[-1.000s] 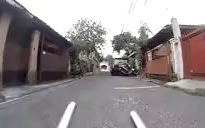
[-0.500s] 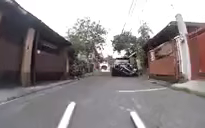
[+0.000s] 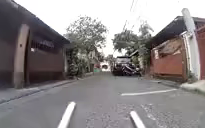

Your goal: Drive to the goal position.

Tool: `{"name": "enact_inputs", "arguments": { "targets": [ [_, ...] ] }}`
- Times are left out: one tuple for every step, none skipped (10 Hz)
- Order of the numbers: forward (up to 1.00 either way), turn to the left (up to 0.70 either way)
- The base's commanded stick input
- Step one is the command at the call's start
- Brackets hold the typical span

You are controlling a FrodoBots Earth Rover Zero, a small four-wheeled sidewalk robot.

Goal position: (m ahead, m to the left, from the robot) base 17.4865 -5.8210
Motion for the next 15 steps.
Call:
{"name": "enact_inputs", "arguments": {
  "targets": [
    [0.85, 0.0],
    [0.85, 0.0],
    [0.85, 0.0],
    [0.85, 0.0],
    [0.85, 0.0],
    [0.85, 0.0],
    [0.85, 0.0],
    [0.85, 0.0],
    [0.85, 0.0],
    [0.85, 0.0],
    [0.85, 0.0],
    [0.85, 0.0],
    [0.85, 0.0],
    [0.85, 0.0],
    [0.85, 0.0]
  ]
}}
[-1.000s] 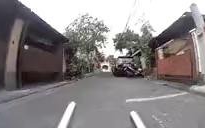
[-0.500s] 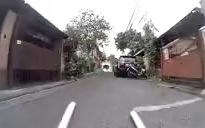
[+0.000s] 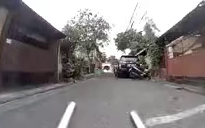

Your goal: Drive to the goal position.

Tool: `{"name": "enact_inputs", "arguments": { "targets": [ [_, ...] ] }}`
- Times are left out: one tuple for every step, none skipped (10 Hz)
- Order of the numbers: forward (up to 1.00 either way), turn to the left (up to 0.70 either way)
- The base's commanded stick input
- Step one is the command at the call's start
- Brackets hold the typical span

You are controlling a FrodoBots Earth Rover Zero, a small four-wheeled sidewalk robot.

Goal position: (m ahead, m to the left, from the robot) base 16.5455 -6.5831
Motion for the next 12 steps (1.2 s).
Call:
{"name": "enact_inputs", "arguments": {
  "targets": [
    [0.85, 0.0],
    [0.85, 0.0],
    [0.85, 0.0],
    [0.85, 0.0],
    [0.85, 0.0],
    [0.85, 0.0],
    [0.85, 0.0],
    [0.85, -0.29],
    [0.85, -0.34],
    [0.85, -0.34],
    [0.85, -0.34],
    [0.85, -0.34]
  ]
}}
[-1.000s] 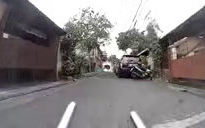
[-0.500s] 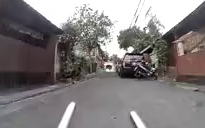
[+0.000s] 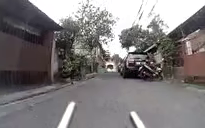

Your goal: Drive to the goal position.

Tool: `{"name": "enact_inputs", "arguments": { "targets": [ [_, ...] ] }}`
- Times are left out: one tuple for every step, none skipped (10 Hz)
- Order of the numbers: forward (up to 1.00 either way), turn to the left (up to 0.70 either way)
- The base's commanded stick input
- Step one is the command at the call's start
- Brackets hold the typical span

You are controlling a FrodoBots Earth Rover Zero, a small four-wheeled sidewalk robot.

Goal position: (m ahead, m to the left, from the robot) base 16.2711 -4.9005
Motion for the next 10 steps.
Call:
{"name": "enact_inputs", "arguments": {
  "targets": [
    [0.85, -0.28],
    [0.85, 0.03],
    [0.85, 0.02],
    [0.85, 0.08],
    [0.85, 0.04],
    [0.85, 0.0],
    [0.85, 0.0],
    [0.85, 0.0],
    [0.85, 0.0],
    [0.85, 0.0]
  ]
}}
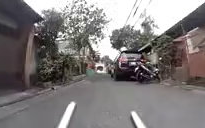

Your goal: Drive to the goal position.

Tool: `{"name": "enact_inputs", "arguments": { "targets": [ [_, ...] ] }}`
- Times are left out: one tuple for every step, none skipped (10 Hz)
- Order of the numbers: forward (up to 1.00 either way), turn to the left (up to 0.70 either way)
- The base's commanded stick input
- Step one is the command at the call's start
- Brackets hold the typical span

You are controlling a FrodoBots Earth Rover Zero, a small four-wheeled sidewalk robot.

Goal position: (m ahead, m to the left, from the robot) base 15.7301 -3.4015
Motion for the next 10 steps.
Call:
{"name": "enact_inputs", "arguments": {
  "targets": [
    [0.85, 0.0],
    [0.85, 0.0],
    [0.85, 0.0],
    [0.85, 0.0],
    [0.85, 0.0],
    [0.85, 0.0],
    [0.85, -0.13],
    [0.85, -0.34],
    [0.85, -0.34],
    [0.85, -0.28]
  ]
}}
